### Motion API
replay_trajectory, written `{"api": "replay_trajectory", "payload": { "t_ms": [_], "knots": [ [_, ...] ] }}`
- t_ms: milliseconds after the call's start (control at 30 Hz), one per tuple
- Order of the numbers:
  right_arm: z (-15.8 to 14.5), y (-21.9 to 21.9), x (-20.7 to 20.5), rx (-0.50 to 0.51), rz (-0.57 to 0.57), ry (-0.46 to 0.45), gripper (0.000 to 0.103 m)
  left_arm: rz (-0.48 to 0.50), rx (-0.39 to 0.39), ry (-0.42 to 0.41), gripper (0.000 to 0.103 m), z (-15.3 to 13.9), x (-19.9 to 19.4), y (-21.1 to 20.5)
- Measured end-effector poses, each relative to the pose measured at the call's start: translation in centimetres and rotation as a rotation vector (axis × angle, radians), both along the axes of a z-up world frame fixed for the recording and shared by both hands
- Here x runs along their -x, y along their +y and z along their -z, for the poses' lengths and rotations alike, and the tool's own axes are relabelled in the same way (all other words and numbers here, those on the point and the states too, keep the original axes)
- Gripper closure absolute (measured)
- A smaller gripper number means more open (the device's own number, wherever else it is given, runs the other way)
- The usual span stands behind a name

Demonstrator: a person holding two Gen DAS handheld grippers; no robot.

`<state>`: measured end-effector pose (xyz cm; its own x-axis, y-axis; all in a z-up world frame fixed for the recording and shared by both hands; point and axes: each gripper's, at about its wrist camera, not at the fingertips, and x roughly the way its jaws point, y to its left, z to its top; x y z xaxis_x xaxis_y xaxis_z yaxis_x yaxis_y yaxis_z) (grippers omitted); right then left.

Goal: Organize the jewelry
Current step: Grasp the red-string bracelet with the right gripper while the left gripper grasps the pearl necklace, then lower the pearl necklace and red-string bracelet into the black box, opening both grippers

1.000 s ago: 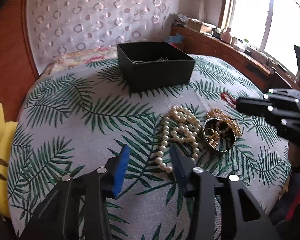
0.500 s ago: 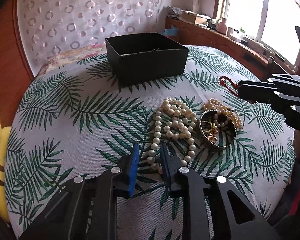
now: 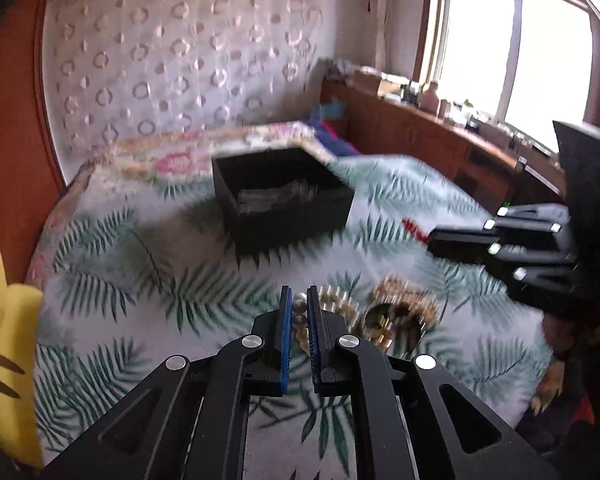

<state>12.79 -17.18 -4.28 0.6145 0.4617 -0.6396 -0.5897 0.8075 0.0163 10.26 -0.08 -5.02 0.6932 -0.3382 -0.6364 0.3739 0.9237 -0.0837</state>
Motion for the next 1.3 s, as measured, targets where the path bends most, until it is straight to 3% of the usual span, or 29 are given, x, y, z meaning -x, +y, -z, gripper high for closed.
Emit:
{"api": "replay_trajectory", "payload": {
  "t_ms": [300,1033,1300],
  "knots": [
    [-2.8,0.4,-0.8,-0.034,-0.013,-0.044,0.095,0.001,0.021,-0.119,0.097,-5.7,-0.8,-0.8],
    [-7.4,1.0,-7.0,-0.082,-0.003,-0.102,0.095,-0.016,0.025,-0.283,0.097,-16.4,-6.9,-2.3],
    [-6.6,1.4,-10.4,-0.096,-0.017,-0.082,0.095,-0.031,0.006,-0.284,0.097,-16.7,-10.5,-3.1]
  ]
}}
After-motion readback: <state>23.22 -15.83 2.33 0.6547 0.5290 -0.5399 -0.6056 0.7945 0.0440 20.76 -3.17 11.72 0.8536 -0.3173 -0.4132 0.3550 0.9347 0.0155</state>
